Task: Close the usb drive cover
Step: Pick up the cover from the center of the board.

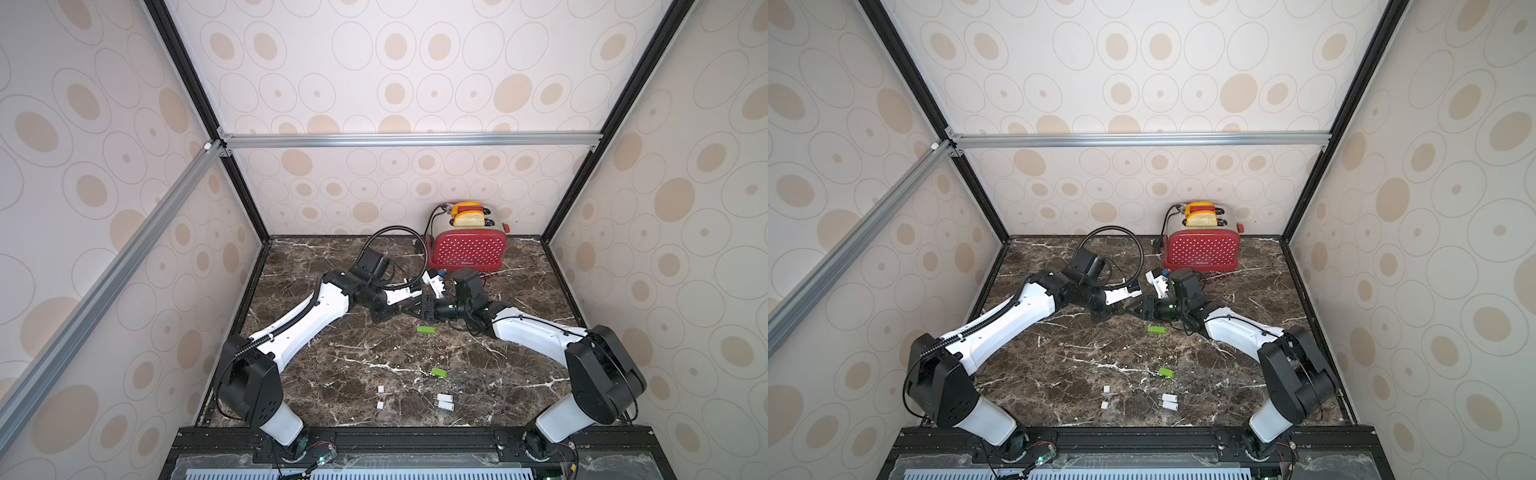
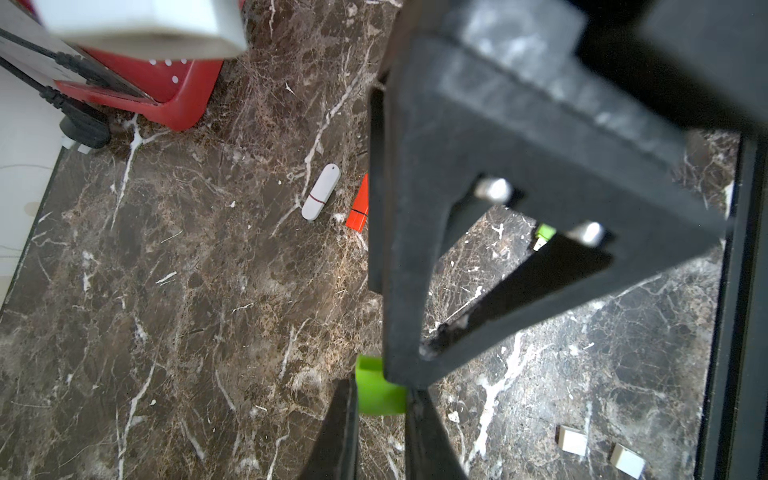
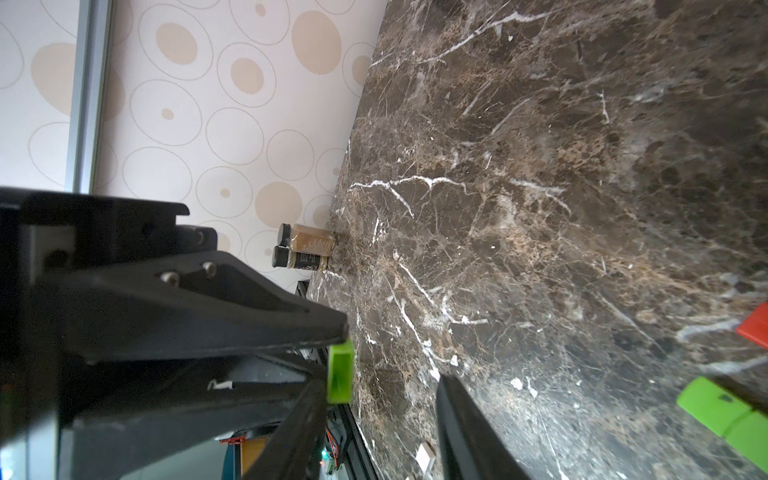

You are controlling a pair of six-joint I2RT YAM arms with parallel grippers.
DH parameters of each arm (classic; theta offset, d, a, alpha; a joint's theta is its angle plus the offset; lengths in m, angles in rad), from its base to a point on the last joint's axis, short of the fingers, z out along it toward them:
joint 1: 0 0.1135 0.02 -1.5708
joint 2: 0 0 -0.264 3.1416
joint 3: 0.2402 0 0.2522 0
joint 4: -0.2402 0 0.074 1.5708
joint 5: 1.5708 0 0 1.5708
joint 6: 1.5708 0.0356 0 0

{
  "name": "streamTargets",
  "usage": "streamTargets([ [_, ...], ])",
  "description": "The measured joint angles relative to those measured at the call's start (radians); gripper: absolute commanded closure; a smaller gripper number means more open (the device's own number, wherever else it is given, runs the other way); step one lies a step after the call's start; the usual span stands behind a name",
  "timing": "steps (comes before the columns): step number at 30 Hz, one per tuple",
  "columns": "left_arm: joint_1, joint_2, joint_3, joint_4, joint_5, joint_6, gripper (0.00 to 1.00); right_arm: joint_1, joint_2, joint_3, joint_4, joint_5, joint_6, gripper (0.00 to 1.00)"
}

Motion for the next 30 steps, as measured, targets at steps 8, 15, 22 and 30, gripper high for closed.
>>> streamTargets([
  [8,0.0,0.002,0.002,-0.011,0.002,0.024,0.82,0.0,0.03,0.01,0.056,-0.033,0.055,0.68],
  [15,-0.001,0.003,0.005,-0.018,-0.007,0.036,0.82,0.001,0.056,0.028,0.081,-0.064,0.087,0.73],
  [22,0.0,0.011,0.032,-0.04,-0.027,0.036,0.82,0.003,0.068,0.047,0.085,-0.074,0.093,0.77],
  [30,0.0,0.017,0.04,-0.061,-0.036,0.035,0.82,0.008,0.078,0.049,0.092,-0.088,0.1,0.78],
])
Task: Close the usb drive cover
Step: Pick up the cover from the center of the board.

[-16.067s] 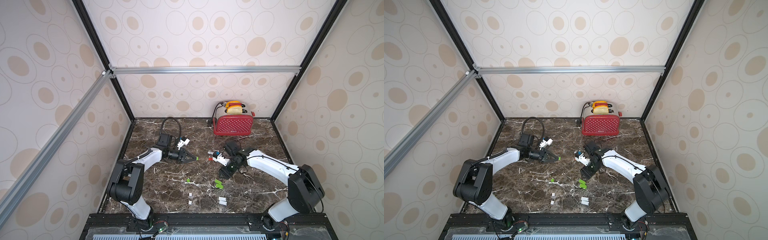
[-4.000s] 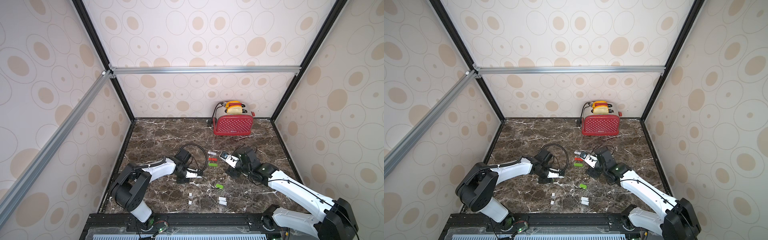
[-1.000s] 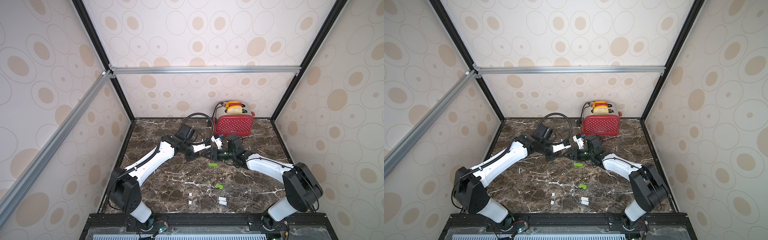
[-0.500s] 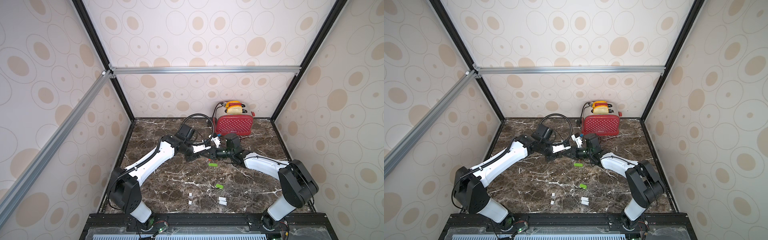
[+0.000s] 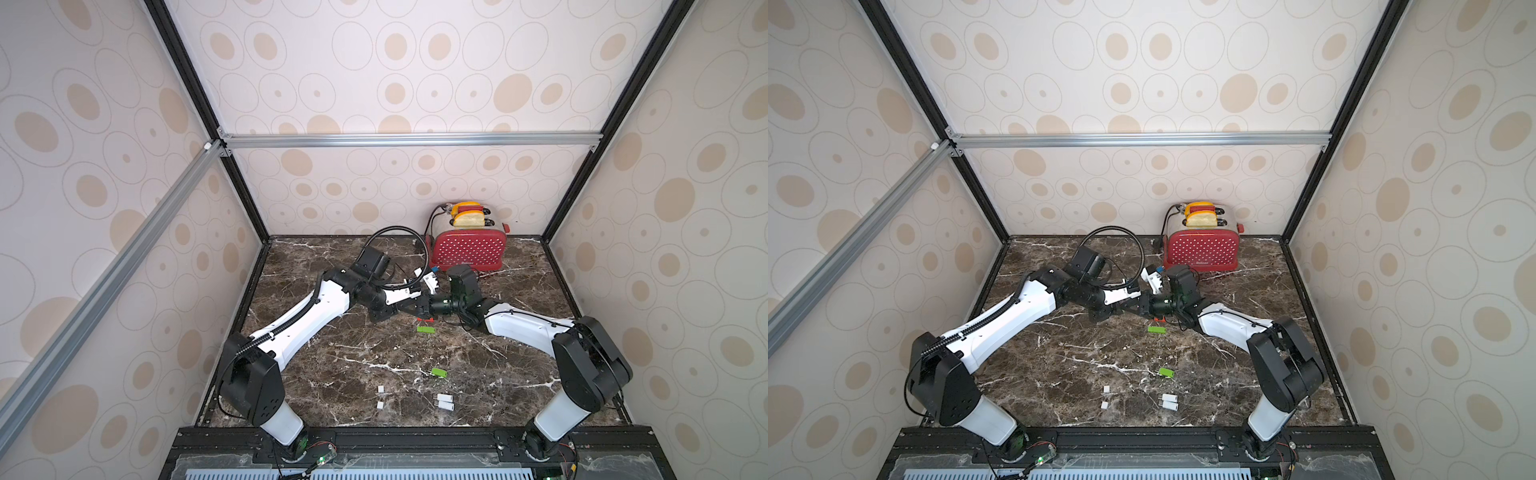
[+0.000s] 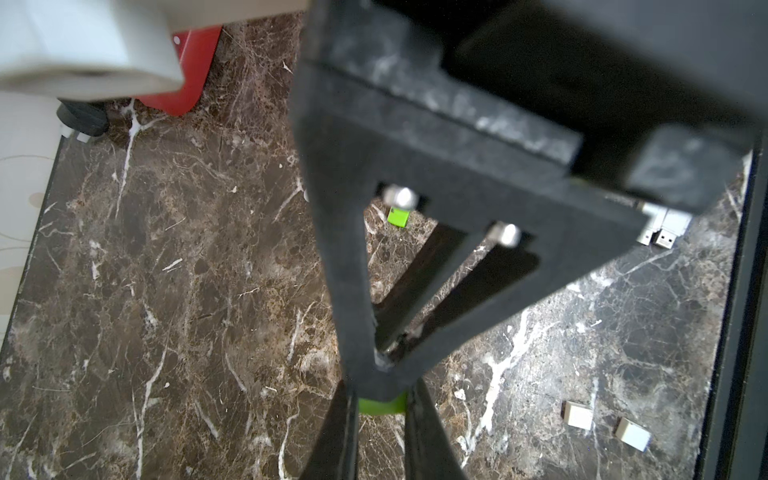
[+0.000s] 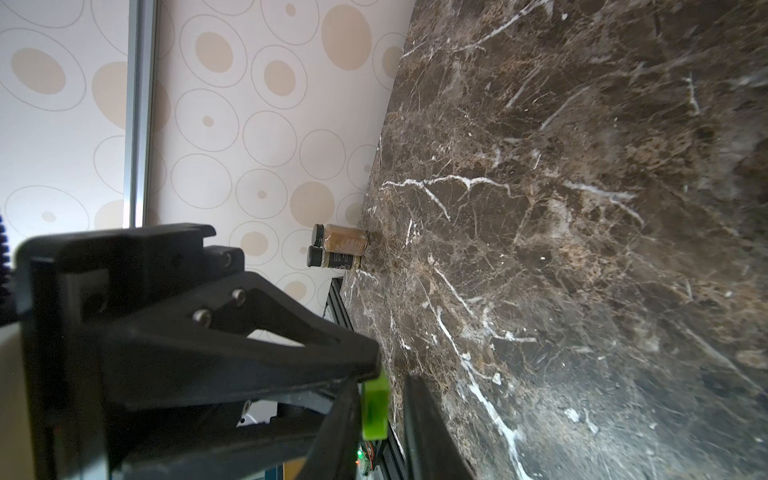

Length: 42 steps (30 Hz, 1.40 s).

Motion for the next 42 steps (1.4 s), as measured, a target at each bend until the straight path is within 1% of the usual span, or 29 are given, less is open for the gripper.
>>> streamTargets([
  [3,0.0,0.008,0.014,-0.008,-0.001,-0.008,0.82,0.0,0.003,0.0,0.013,0.0,0.007,0.79],
  [8,0.003,0.016,0.027,-0.014,-0.005,-0.026,0.82,-0.001,0.009,0.0,0.041,-0.005,0.024,0.87],
  [16,0.004,0.018,0.03,-0.016,-0.01,-0.034,0.82,-0.002,0.013,0.0,0.051,-0.005,0.045,0.91],
  [18,0.004,0.018,0.03,-0.016,-0.011,-0.034,0.8,-0.002,0.013,0.0,0.052,-0.005,0.045,0.91],
  [21,0.004,0.018,0.03,-0.016,-0.011,-0.035,0.72,-0.002,0.013,0.0,0.053,-0.005,0.045,0.91],
  [25,0.001,0.018,0.03,0.0,0.006,-0.036,0.56,-0.001,0.013,0.0,0.062,-0.018,0.044,0.91],
  [29,-0.002,0.016,0.028,0.011,0.022,-0.038,0.42,-0.008,0.012,-0.001,0.065,-0.029,0.039,0.91],
  [31,0.004,0.005,0.013,0.016,0.03,-0.041,0.37,-0.021,0.01,-0.005,0.062,-0.03,0.031,0.91],
  [32,0.011,-0.003,0.003,0.016,0.037,-0.043,0.36,-0.027,0.005,-0.01,0.06,-0.03,0.027,0.91],
  [35,0.042,-0.033,-0.028,0.011,0.082,-0.063,0.34,-0.053,-0.014,-0.037,0.058,-0.03,0.022,0.91],
  [38,0.113,-0.062,-0.049,0.007,0.159,-0.109,0.34,-0.076,-0.033,-0.063,0.069,-0.029,0.027,0.91],
  [40,0.163,-0.074,-0.064,0.018,0.232,-0.169,0.33,-0.087,-0.037,-0.074,0.091,-0.028,0.042,0.91],
  [42,0.221,-0.087,-0.107,0.068,0.346,-0.282,0.33,-0.091,-0.037,-0.085,0.128,-0.027,0.068,0.91],
])
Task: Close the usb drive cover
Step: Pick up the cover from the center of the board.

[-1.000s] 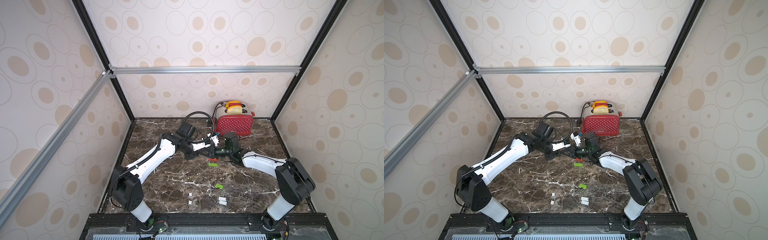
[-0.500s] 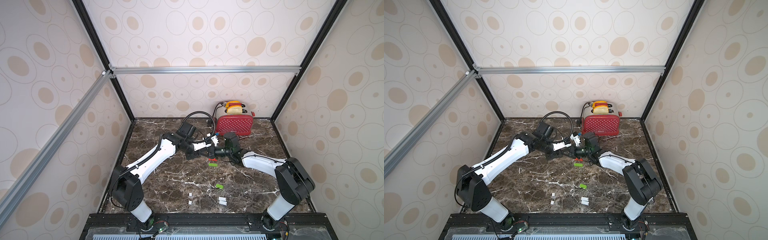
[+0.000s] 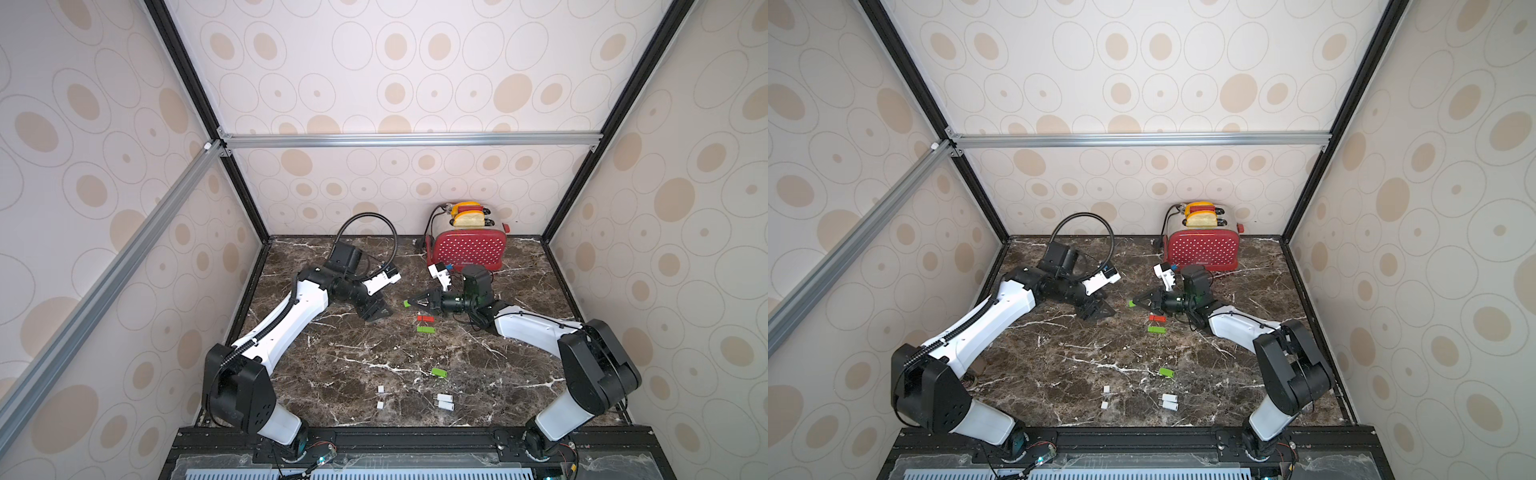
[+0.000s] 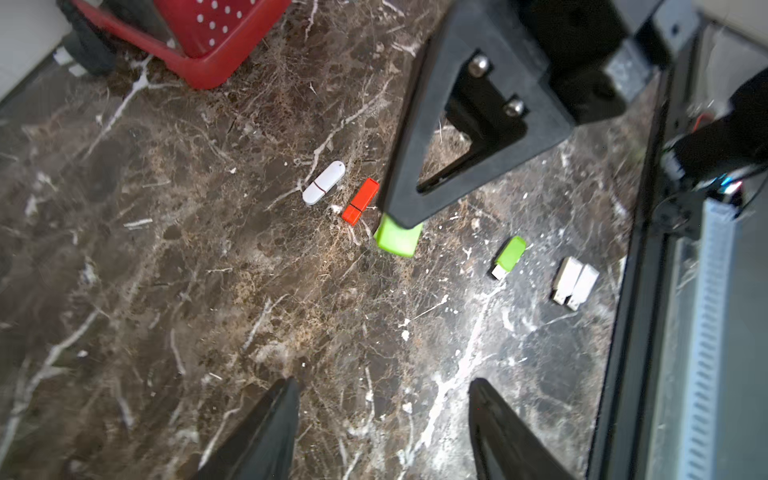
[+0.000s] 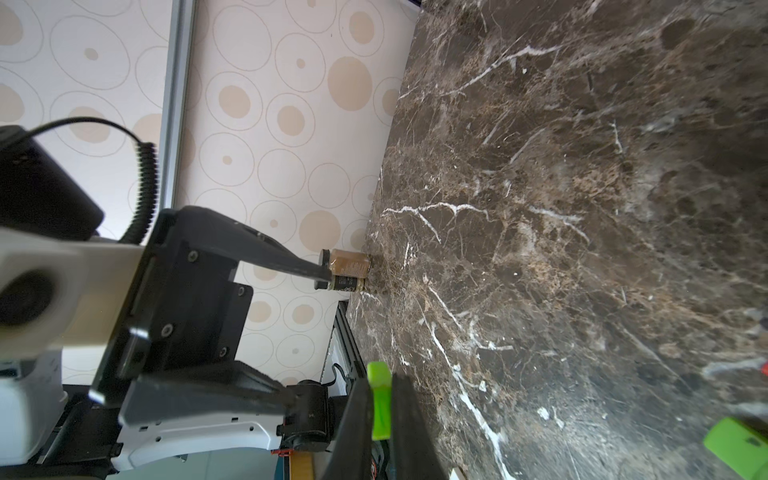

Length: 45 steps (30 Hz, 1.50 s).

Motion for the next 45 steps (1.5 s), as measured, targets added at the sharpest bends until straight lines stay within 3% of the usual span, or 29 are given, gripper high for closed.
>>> streamTargets([
  [4,0.08,0.0,-0.101,0.174,0.211,-0.269,0.38,-0.001,0.0,-0.006,0.057,0.001,0.05,0.91],
  [9,0.1,0.062,-0.143,0.439,0.43,-0.613,0.43,-0.001,0.0,-0.006,0.105,0.001,0.092,0.91],
  [14,0.099,0.103,-0.146,0.567,0.53,-0.761,0.47,-0.001,0.001,-0.006,0.146,0.003,0.131,0.91],
  [21,0.092,0.116,-0.147,0.582,0.57,-0.778,0.52,-0.001,0.017,-0.006,0.2,0.004,0.171,0.92],
  [28,0.08,0.145,-0.146,0.552,0.565,-0.754,0.43,-0.001,0.022,-0.006,0.217,0.004,0.189,0.92],
  [34,0.079,0.158,-0.136,0.529,0.559,-0.742,0.54,-0.001,0.022,-0.006,0.222,0.004,0.193,0.92],
  [45,0.063,0.161,-0.11,0.523,0.574,-0.722,0.6,0.013,0.022,-0.005,0.229,0.003,0.193,0.92],
])
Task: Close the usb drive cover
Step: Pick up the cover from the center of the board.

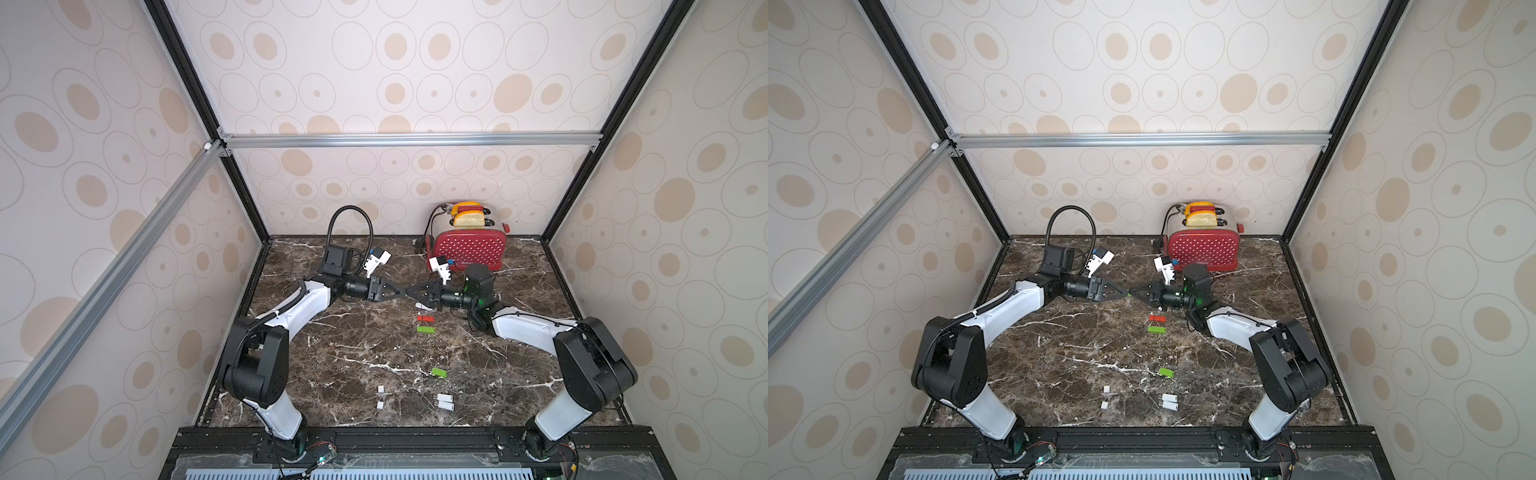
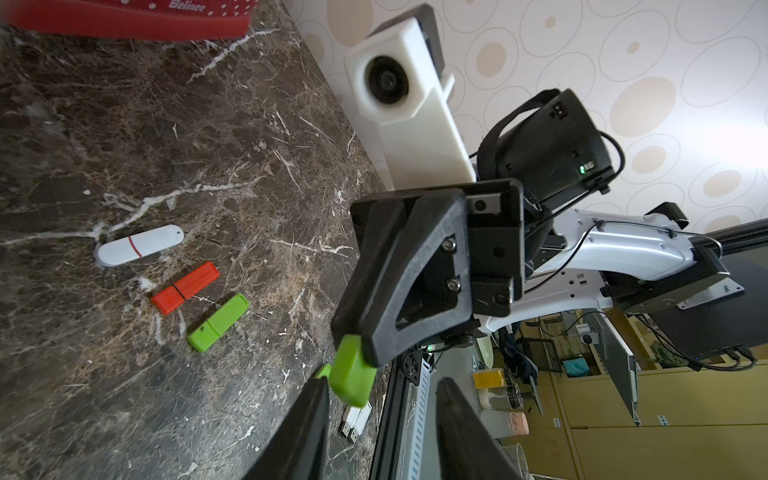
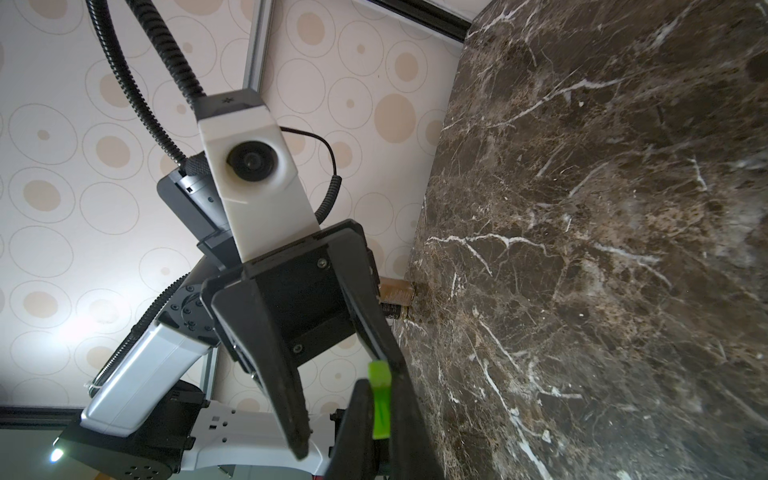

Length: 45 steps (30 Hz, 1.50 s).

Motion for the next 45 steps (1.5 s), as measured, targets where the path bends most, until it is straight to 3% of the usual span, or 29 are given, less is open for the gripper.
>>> streamTargets([
  [22,0.001,0.012,0.003,-0.016,-0.011,0.006,0.88,0.0,0.0,0.002,0.015,-0.004,-0.003,0.92],
  [40,0.003,0.016,0.011,-0.026,-0.014,0.003,0.87,0.001,0.003,0.002,0.016,0.0,-0.019,0.92],
  [45,0.003,0.018,0.011,-0.027,-0.019,0.002,0.92,0.001,0.006,0.003,0.016,0.001,-0.019,0.92],
])
